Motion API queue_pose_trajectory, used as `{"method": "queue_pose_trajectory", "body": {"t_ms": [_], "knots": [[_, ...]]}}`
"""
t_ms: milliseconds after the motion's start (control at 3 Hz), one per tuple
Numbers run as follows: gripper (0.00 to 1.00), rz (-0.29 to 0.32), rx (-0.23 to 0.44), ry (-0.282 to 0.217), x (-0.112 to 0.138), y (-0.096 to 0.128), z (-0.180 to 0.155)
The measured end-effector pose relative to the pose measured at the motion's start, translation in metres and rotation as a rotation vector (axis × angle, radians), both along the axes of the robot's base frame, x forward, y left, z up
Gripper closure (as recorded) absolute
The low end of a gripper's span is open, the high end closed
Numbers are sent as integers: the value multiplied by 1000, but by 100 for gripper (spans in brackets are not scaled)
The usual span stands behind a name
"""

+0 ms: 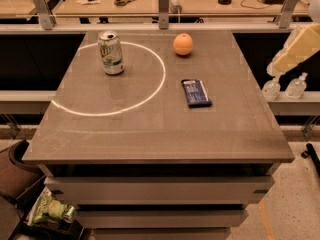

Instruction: Pick orange

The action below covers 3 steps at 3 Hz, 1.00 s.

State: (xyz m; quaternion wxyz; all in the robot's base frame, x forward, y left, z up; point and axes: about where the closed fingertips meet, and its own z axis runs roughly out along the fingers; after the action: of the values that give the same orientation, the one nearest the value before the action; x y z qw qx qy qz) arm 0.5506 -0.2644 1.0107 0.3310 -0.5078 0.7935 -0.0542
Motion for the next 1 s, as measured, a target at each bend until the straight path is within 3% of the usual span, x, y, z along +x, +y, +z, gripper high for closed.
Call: {"method": "queue_pose_trajectory", "body": {"t_ms": [333,667,1000], "knots": [[0,-20,117,-110,36,-7,3],[0,-4,233,-142,75,1,-6],[0,32,348,-105,117,15,-26]]}}
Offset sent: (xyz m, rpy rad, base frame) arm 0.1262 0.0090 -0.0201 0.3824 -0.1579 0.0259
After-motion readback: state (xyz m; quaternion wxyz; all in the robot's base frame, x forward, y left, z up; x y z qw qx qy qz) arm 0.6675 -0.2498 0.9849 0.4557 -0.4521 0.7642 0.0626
